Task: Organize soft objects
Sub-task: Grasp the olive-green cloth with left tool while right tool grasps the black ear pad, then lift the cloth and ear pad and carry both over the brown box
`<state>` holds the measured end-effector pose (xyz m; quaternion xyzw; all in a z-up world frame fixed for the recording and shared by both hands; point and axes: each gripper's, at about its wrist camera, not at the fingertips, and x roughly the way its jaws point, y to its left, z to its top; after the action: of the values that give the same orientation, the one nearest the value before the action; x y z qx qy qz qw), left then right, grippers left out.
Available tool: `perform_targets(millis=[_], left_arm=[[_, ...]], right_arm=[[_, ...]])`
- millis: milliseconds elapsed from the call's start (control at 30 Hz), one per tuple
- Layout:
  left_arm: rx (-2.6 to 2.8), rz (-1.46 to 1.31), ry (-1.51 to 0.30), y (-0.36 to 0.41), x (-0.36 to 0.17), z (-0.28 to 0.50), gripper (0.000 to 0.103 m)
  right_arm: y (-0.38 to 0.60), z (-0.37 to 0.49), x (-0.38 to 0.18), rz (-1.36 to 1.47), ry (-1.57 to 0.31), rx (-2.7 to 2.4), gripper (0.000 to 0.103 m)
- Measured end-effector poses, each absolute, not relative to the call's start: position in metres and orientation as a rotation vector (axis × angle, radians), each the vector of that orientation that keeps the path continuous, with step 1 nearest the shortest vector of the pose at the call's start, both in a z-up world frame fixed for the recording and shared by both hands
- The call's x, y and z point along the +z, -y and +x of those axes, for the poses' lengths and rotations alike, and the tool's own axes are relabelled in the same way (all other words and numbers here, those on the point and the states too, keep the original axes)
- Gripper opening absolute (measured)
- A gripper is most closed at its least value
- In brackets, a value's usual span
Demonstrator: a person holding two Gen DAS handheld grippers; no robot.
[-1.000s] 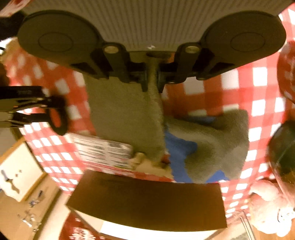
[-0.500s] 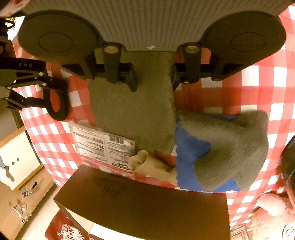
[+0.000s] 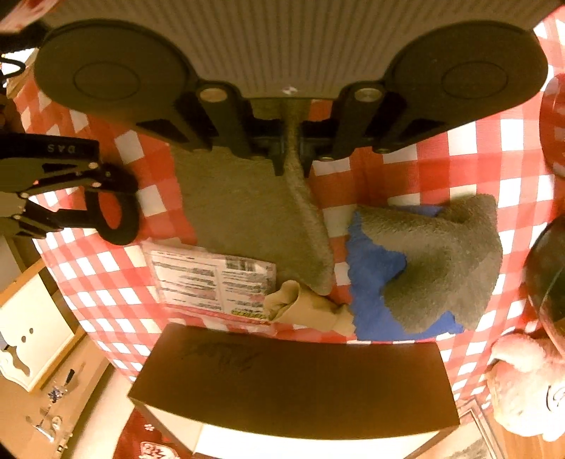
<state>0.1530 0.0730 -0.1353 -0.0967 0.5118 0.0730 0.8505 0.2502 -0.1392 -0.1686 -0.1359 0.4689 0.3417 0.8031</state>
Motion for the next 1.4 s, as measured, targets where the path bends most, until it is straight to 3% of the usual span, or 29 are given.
perform_targets(millis=[633,1400], left_arm=[[0.214,-0.206,-0.929,-0.076,-0.059,0.12,0.004],[0.207,-0.177,-0.794,-0.07,-0.011,0.125,0.004]], right_arm=[[0.159,0.25,-0.138,-0.233,-0.949,0.775,0.068],[0.151,0.257,-0.077,-0.159,-0.839,0.859,0.068]])
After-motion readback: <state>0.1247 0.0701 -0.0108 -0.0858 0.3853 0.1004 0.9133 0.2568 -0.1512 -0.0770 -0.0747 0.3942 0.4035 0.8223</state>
